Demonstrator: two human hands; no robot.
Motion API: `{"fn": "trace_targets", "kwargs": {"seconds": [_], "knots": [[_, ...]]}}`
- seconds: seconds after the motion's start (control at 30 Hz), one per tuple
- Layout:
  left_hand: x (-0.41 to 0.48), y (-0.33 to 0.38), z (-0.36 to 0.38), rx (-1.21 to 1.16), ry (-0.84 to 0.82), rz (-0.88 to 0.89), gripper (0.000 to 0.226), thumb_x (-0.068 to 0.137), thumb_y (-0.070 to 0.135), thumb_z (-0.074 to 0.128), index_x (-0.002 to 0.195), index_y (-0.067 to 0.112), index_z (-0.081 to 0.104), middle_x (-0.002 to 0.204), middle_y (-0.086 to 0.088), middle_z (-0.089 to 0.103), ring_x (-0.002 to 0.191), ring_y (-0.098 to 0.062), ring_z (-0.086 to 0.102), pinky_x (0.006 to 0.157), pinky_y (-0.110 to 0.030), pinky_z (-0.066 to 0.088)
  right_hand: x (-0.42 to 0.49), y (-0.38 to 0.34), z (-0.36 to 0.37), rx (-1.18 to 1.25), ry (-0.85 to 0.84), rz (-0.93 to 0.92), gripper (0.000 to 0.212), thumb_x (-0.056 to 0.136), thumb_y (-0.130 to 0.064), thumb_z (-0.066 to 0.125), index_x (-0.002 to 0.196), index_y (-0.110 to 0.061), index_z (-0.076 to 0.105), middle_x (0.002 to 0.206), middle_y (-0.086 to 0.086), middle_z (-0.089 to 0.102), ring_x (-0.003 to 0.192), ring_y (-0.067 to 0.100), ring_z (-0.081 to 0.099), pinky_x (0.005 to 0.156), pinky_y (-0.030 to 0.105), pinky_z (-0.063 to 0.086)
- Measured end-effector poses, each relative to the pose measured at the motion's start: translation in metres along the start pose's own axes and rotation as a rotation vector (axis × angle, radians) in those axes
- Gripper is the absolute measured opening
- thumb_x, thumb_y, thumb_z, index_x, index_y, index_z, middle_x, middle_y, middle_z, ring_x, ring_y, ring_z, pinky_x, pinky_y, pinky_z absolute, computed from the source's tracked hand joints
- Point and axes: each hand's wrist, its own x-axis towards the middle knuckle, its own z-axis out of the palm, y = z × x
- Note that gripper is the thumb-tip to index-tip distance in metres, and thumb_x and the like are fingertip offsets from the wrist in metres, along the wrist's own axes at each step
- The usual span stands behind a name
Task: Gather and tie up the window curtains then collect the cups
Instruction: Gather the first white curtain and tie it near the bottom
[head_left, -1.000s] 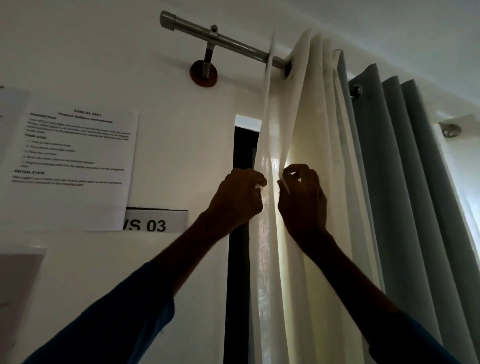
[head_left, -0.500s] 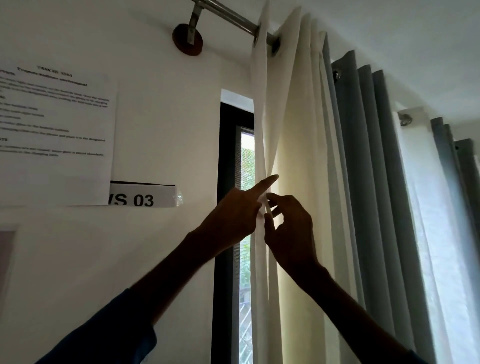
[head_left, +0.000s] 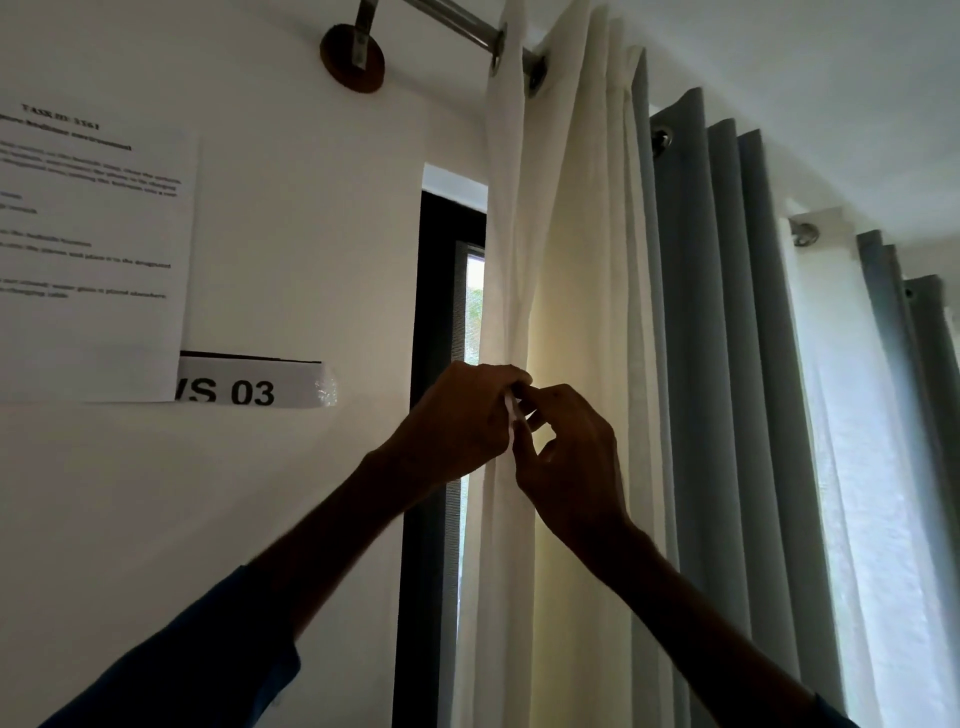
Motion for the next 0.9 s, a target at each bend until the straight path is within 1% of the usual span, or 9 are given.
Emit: {"fn": "trace_targets", "kwargs": {"seconds": [0.2,0.3,0.37,0.43,0.53,0.6,0.73,0.8,0.9], "knots": [[-0.003,0.002,0.008,0.008,0.091,0.061,0.031,0.09,0.011,0.066,0.115,-0.006,0.068,0.107,-0.02,0.073,0.095,-0.029,0.073,0.087,-0.027,0.052,-0.006,0.005,-0.004,0.013,-0.039,0.02,0.017,0.081,-0.016,0.078,0.096,-0.01,0.071,0.092,-0.002,0.071,0.076,-0.001,0.059,0.072,0.006,0.045],[-0.001,0.008,0.01,-0.026,0.159,0.03,0.034,0.091,0.023,0.052,0.098,-0.001,0.075,0.09,-0.012,0.077,0.078,-0.018,0.074,0.075,-0.011,0.053,-0.009,0.001,-0.008,0.069,-0.066,0.02,0.017,0.079,-0.017,0.078,0.092,-0.012,0.069,0.087,-0.014,0.064,0.073,-0.007,0.056,0.072,0.011,0.049],[0.003,0.013,0.012,-0.048,0.201,-0.027,0.037,0.095,0.033,0.056,0.082,0.005,0.076,0.071,-0.003,0.074,0.06,-0.006,0.068,0.063,-0.013,0.055,-0.009,0.001,-0.009,0.113,-0.074,0.032,0.017,0.079,-0.015,0.079,0.092,-0.01,0.07,0.088,-0.018,0.061,0.073,-0.006,0.058,0.07,0.014,0.052],[0.008,0.017,0.013,-0.049,0.26,-0.099,0.035,0.091,0.042,0.067,0.076,0.011,0.077,0.065,0.005,0.071,0.052,0.004,0.061,0.06,-0.009,0.05,-0.006,0.002,-0.011,0.159,-0.101,0.041,0.016,0.08,-0.012,0.079,0.094,-0.009,0.072,0.089,-0.017,0.065,0.074,-0.002,0.063,0.067,0.014,0.055],[0.012,0.013,0.016,-0.08,0.298,-0.181,0.024,0.078,0.037,0.083,0.076,0.013,0.077,0.068,0.008,0.07,0.053,0.008,0.057,0.06,-0.008,0.046,-0.003,0.007,-0.018,0.186,-0.124,0.102,0.01,0.085,-0.013,0.079,0.094,-0.014,0.075,0.09,-0.016,0.069,0.079,0.002,0.067,0.062,0.01,0.054],[0.01,0.008,0.02,-0.077,0.276,-0.204,0.022,0.071,0.03,0.089,0.078,0.016,0.073,0.073,0.012,0.065,0.06,0.008,0.056,0.065,-0.009,0.047,0.0,0.015,-0.025,0.133,-0.044,0.145,0.014,0.085,-0.019,0.079,0.097,-0.019,0.072,0.096,-0.012,0.07,0.082,0.004,0.067,0.065,0.012,0.055],[0.001,0.0,0.026,-0.038,0.271,-0.184,0.03,0.074,0.018,0.086,0.088,0.022,0.061,0.086,0.015,0.06,0.072,0.011,0.053,0.069,-0.005,0.042,0.016,0.045,-0.038,-0.079,0.093,0.211,0.039,0.082,-0.038,0.076,0.115,-0.022,0.061,0.116,-0.012,0.057,0.107,0.012,0.058,0.089,0.044,0.055],[-0.003,-0.003,0.024,0.024,0.276,-0.135,0.025,0.079,0.014,0.082,0.093,0.021,0.063,0.087,0.012,0.062,0.069,0.006,0.055,0.069,-0.018,0.054,0.025,0.057,-0.039,-0.058,0.058,0.344,0.054,0.08,-0.044,0.08,0.123,-0.019,0.059,0.121,-0.005,0.058,0.11,0.017,0.057,0.094,0.048,0.054],[-0.004,-0.011,0.02,0.074,0.252,-0.101,0.021,0.085,0.014,0.075,0.101,0.022,0.066,0.094,0.005,0.07,0.081,-0.01,0.065,0.079,-0.034,0.059,0.034,0.065,-0.03,-0.021,0.003,0.465,0.062,0.078,-0.05,0.08,0.126,-0.016,0.058,0.12,0.0,0.063,0.102,0.015,0.06,0.092,0.038,0.054]]}}
